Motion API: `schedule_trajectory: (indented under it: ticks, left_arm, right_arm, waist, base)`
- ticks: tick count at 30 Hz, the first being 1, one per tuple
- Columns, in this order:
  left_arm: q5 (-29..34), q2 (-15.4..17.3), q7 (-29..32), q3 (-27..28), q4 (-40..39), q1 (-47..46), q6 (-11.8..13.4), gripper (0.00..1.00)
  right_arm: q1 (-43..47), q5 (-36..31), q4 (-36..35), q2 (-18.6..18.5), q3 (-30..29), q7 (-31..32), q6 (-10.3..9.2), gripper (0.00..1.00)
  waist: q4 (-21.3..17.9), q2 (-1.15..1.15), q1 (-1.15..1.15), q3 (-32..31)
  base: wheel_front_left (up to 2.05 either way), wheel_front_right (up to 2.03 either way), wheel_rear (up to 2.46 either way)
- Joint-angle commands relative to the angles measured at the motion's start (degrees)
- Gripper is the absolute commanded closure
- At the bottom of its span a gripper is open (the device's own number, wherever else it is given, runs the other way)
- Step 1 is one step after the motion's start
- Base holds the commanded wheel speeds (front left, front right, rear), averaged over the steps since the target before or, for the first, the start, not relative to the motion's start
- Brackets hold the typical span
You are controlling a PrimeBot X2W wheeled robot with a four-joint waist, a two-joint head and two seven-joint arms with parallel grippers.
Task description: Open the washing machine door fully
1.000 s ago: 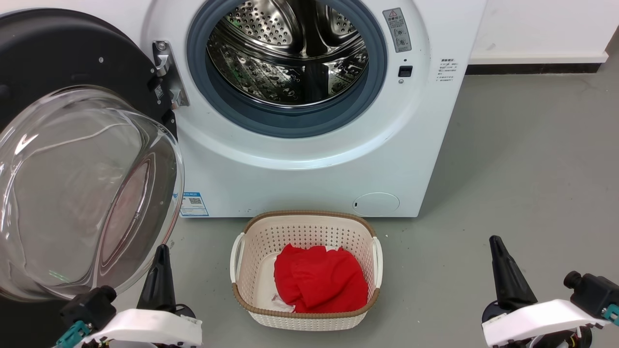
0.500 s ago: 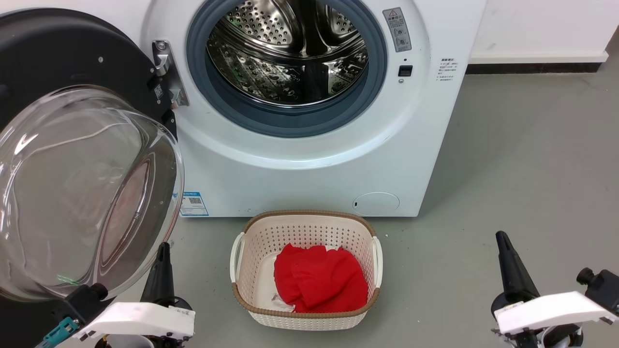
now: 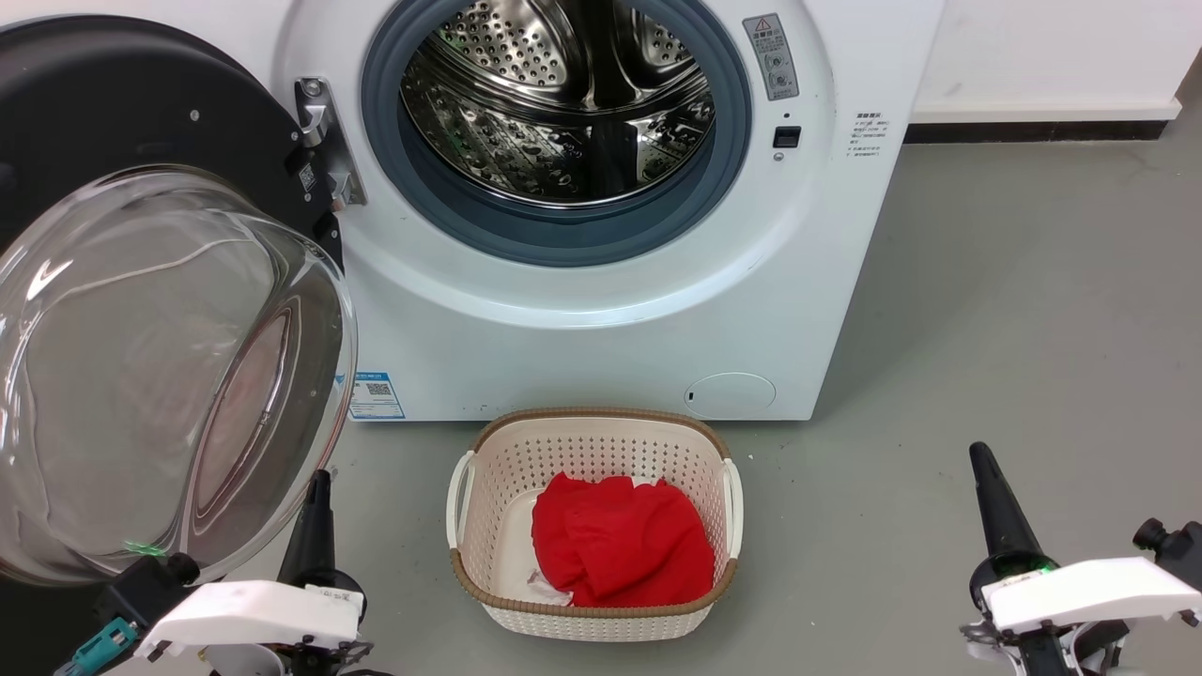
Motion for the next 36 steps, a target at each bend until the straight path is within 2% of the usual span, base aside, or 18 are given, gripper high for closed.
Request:
schedule_trajectory:
  ticks: [1,36]
  left_arm:
    - [-1.5,0.1,0.3,0.2,-0.2,-1.4,-0.5,1.00]
    - [-23.1,-0.2,5.7,1.7,3.2,-3.8,-2.3,1.00]
  right_arm:
    - [-1.5,1.4,-0.3,-0.4,-0.3,0.3,0.00,1.00]
    - [-3.5,22.4,2.3,-0.3,-2.7,5.3,-0.01,1.00]
  waist:
    - [0.0,0.00,0.00,0.0]
    - [0.0,0.00,0.00,0.2]
  base:
    - [0.00,0.00,0.00]
    - [0.00,0.00,0.00]
